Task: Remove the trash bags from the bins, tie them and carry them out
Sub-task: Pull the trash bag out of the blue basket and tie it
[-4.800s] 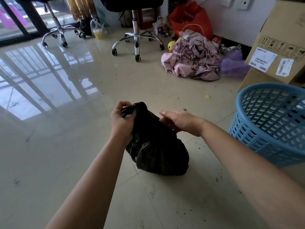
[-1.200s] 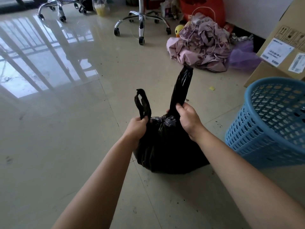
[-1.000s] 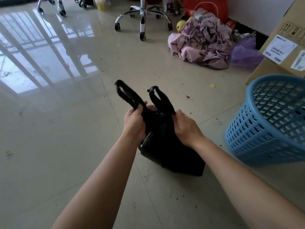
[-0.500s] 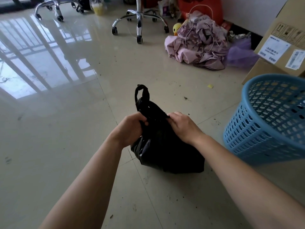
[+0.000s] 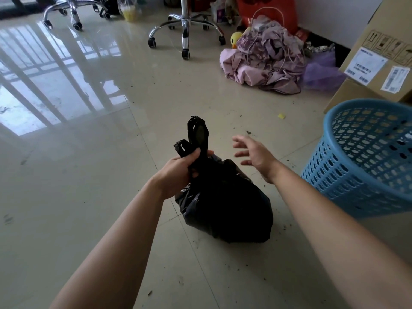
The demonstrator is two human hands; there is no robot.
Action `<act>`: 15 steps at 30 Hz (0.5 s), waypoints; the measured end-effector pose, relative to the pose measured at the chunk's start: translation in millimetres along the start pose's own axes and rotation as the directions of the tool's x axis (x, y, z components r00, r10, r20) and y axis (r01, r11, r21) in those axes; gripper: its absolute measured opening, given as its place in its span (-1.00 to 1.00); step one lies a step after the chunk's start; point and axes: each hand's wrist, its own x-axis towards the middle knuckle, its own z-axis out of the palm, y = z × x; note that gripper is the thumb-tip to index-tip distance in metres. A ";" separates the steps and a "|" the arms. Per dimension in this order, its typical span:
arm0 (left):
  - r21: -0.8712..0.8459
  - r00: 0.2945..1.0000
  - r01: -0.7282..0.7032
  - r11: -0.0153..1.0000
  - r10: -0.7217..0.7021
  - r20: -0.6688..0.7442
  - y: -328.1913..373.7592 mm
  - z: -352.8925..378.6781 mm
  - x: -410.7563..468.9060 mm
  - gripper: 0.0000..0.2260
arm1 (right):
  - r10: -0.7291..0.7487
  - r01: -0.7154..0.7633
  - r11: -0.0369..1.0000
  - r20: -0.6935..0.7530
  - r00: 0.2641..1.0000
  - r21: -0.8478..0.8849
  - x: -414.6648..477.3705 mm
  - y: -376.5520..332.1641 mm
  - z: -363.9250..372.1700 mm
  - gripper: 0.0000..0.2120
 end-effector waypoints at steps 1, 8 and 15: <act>0.016 1.000 0.005 1.000 -0.005 0.024 1.0 1.9 -0.1 -0.64 | -0.018 0.019 1.000 -0.036 0.999 0.012 -0.5 -6.6 -0.2 -0.46; 0.126 0.976 0.040 0.991 -0.066 0.209 -1.0 12.5 2.1 -0.51 | -0.180 0.175 0.970 0.017 0.983 0.169 1.6 -42.5 22.2 -0.75; -0.403 0.976 0.019 0.915 0.070 0.205 -3.3 1.8 0.2 -0.53 | -0.072 0.204 0.823 -0.259 0.963 0.531 9.0 -31.6 13.5 -0.88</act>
